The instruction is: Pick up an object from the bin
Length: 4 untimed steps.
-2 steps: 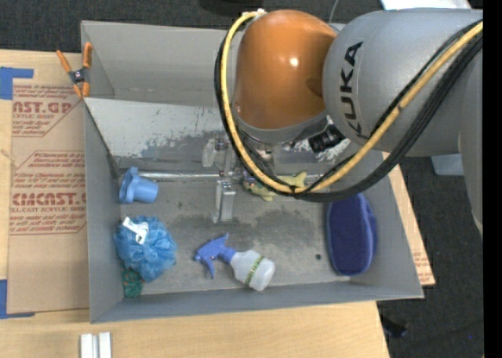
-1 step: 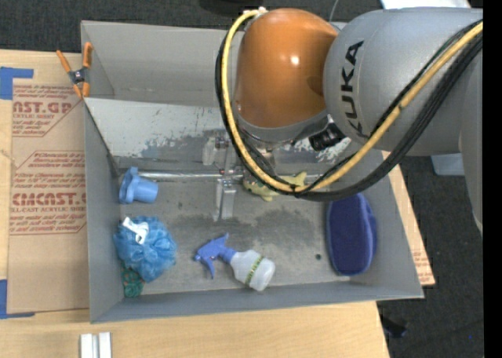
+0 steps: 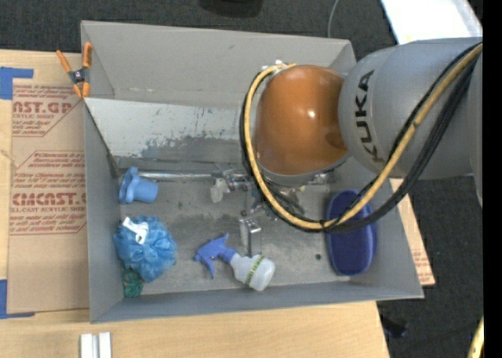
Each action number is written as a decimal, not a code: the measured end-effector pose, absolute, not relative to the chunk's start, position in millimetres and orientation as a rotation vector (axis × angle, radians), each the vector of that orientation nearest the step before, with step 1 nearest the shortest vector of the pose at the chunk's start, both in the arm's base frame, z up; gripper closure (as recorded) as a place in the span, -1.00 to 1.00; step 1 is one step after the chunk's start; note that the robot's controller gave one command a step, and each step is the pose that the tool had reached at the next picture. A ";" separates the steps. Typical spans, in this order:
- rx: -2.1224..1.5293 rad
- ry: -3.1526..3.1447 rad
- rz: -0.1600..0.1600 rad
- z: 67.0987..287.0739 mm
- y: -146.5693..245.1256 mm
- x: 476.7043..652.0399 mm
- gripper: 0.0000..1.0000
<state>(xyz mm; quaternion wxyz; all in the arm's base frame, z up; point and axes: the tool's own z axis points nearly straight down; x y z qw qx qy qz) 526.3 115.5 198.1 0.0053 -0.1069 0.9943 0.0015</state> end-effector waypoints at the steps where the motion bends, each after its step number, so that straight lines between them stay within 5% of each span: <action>1: -0.409 3.111 0.003 173.4 106.0 500.2 -1.00; 2: -0.189 3.129 0.003 141.4 106.1 501.3 -1.00; 3: -0.490 3.094 0.005 86.6 128.1 480.2 -1.00; 4: -0.317 3.112 0.004 70.3 90.7 482.2 1.00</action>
Offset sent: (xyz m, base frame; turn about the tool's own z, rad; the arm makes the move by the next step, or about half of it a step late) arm -0.0227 -0.0159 -0.1036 -0.0396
